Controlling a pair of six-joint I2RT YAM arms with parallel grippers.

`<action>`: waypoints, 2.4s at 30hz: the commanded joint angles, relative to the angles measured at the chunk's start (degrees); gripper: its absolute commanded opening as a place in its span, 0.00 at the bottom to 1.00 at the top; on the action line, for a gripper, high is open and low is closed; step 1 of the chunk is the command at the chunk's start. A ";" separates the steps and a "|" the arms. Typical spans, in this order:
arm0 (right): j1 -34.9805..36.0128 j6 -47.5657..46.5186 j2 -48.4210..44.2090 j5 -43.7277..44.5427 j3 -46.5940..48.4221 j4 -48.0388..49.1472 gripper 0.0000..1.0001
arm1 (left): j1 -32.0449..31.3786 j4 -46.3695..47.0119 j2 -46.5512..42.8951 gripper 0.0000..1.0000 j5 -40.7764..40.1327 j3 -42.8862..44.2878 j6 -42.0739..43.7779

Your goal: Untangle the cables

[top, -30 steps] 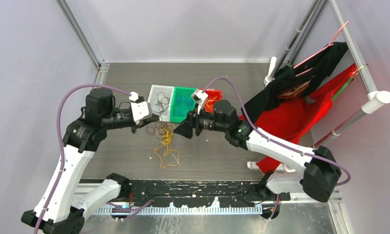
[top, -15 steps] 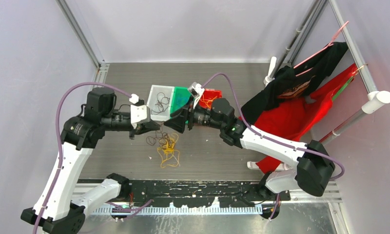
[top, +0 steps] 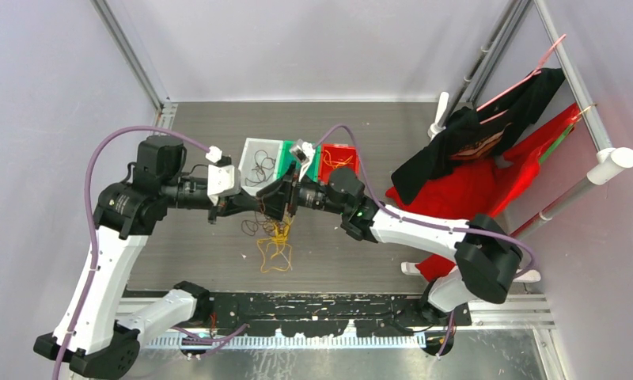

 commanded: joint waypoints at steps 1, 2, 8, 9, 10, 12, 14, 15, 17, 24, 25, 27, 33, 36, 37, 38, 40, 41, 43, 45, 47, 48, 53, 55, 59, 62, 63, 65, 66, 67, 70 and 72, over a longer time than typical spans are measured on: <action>2.09 4.92 3.20 3.85 2.37 14.54 0.59 | -0.13 -1.05 0.44 0.00 3.59 3.79 -0.22; 2.61 5.38 3.96 4.20 2.35 15.91 0.59 | -0.12 -1.09 0.59 0.00 3.72 4.15 -0.30; 5.77 1.42 5.88 4.95 1.93 11.54 0.65 | -0.13 -1.54 1.29 0.00 2.82 6.57 2.16; 5.99 0.62 5.74 5.66 1.15 10.44 0.65 | -0.15 -1.72 1.42 0.00 2.40 7.03 3.10; 6.12 -0.19 5.50 6.47 0.28 9.29 0.66 | -0.17 -1.79 1.59 0.00 1.90 7.50 3.83; 6.39 -1.98 4.76 8.33 -1.69 7.63 0.66 | -0.19 -1.82 2.06 0.00 0.93 8.44 5.13; 6.72 -4.30 3.96 11.56 -3.30 4.40 0.66 | -0.12 -1.85 2.45 0.00 -0.06 9.48 6.48; 6.87 -5.23 3.57 13.53 -3.96 3.23 0.66 | -0.12 -1.77 2.71 0.00 -0.44 10.33 7.27; 6.85 -6.49 3.44 17.02 -5.60 2.89 0.65 | -0.12 -1.60 3.26 0.00 -1.23 11.85 7.83; 6.85 -7.21 5.24 22.91 -8.68 5.27 0.62 | -0.12 -0.65 5.08 0.00 -2.22 19.12 6.15; 6.80 -7.05 5.45 23.19 -9.04 5.82 0.62 | -0.12 -0.13 5.21 0.00 -2.29 20.07 5.57; 6.87 -6.69 5.67 23.31 -9.85 6.79 0.62 | -0.12 0.99 5.23 0.00 -2.70 21.78 4.78; 6.85 -5.43 6.22 23.79 -12.20 9.04 0.63 | -0.12 15.61 4.68 0.00 -10.91 23.90 -1.89; 6.91 -4.76 7.08 23.37 -13.42 11.17 0.63 | -0.12 23.88 5.05 0.00 -17.37 24.86 -4.32; 7.00 -4.37 7.35 23.50 -13.72 11.71 0.63 | -0.19 26.00 5.36 0.00 -19.33 25.46 -5.01; 7.09 -4.23 7.69 23.63 -13.93 11.81 0.63 | -0.13 27.82 5.60 0.00 -21.95 26.09 -5.74; 7.26 -4.11 8.32 24.40 -14.21 11.96 0.62 | -0.14 31.47 5.77 0.00 -25.20 26.74 -6.79; 7.33 -3.99 8.54 24.74 -14.41 12.12 0.62 | -0.12 33.69 5.58 0.00 -26.87 26.45 -7.39; 7.37 -3.72 9.14 24.99 -14.60 12.26 0.61 | -0.12 38.89 5.07 0.00 -29.92 25.98 -7.95; 7.37 -3.44 9.70 25.13 -14.84 12.48 0.58 | -0.12 41.04 5.04 0.00 -32.09 26.39 -7.94; 7.37 -3.11 10.10 25.17 -15.17 12.81 0.56 | -0.13 41.26 5.26 0.00 -32.94 27.66 -7.37; 7.37 -2.87 10.28 25.26 -15.48 13.08 0.54 | -0.13 40.82 5.42 0.00 -33.03 28.53 -7.02; 7.38 -1.88 9.90 26.55 -16.78 13.76 0.41 | -0.12 39.72 5.69 0.00 -33.11 30.44 -6.05; 7.37 -1.35 8.62 28.62 -17.30 12.08 0.31 | -0.16 40.05 5.50 0.00 -33.46 30.18 -5.74; 7.39 -1.31 4.88 29.87 -18.83 10.21 0.29 | -0.12 38.99 5.33 0.00 -33.23 30.42 -5.60; 7.42 -3.61 0.60 29.22 -18.38 7.05 0.48 | -0.16 36.61 4.45 0.00 -30.47 29.41 -5.93; 7.38 -5.49 -1.20 29.02 -17.59 5.11 0.52 | -0.18 36.50 3.77 0.00 -29.51 28.55 -6.07; 7.38 -7.65 -4.30 28.47 -16.20 1.15 0.55 | -0.17 36.50 2.92 0.00 -28.01 27.10 -6.12; 7.30 -9.02 -5.49 27.84 -15.14 -1.27 0.58 | -0.13 36.31 2.73 0.00 -27.45 26.90 -6.35; 7.29 -11.05 -6.76 27.18 -13.16 -3.52 0.61 | -0.12 35.91 2.71 0.00 -26.74 27.06 -6.52; 7.29 -14.88 -9.18 25.51 -8.59 -8.66 0.67 | -0.15 33.54 2.93 0.00 -24.59 27.97 -6.61; 7.30 -17.27 -10.07 24.15 -5.51 -11.22 0.71 | -0.12 32.87 2.63 0.00 -23.30 27.66 -6.59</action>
